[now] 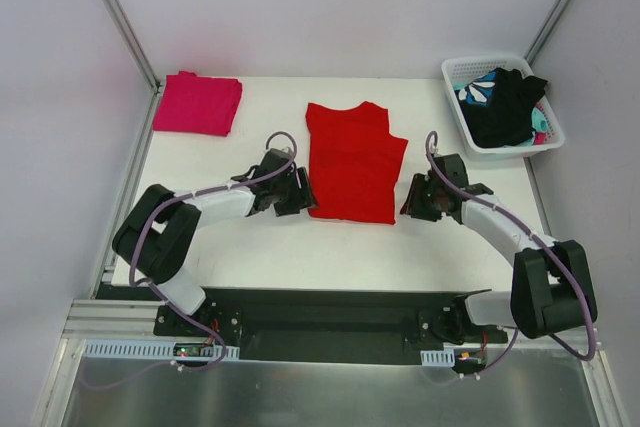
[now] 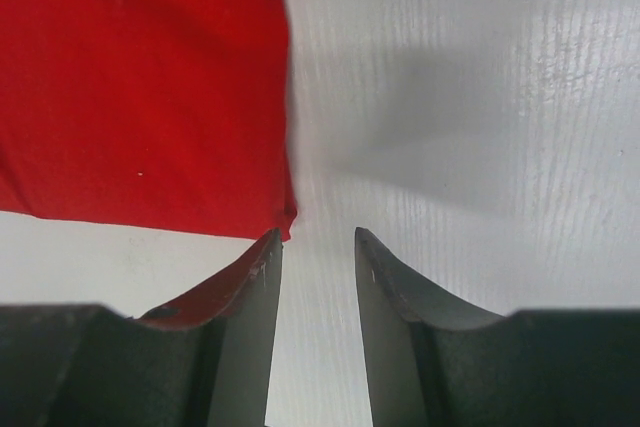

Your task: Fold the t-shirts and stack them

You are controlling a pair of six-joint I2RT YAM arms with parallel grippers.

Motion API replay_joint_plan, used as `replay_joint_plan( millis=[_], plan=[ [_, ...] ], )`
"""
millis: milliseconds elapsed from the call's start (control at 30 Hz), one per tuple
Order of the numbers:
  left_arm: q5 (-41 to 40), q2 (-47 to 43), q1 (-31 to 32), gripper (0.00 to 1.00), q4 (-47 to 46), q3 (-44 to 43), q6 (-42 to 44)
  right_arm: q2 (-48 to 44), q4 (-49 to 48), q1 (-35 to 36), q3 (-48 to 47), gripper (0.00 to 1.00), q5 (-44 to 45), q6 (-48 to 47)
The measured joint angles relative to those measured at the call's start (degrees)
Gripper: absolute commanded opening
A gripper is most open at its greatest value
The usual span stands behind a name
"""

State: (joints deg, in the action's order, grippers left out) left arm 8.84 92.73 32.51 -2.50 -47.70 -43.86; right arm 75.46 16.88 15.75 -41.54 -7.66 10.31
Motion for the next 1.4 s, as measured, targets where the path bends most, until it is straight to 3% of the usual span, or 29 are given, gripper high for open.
replay_joint_plan(
  millis=[333,700,1400],
  plan=[
    [1.62,0.87,0.00,0.58,-8.90,4.35,-2.14,0.92,-1.55,-2.54,0.22,0.38,-2.45,0.00],
    [1.36,0.59,-0.37,0.27,-11.50,7.08,-4.31,3.74,-4.83,-3.13,0.87,0.38,-6.14,2.27],
    [2.86,2.78,-0.35,0.29,-14.34,6.97,-5.88,7.45,-11.76,-4.59,4.94,0.39,-12.52,5.90]
  ],
)
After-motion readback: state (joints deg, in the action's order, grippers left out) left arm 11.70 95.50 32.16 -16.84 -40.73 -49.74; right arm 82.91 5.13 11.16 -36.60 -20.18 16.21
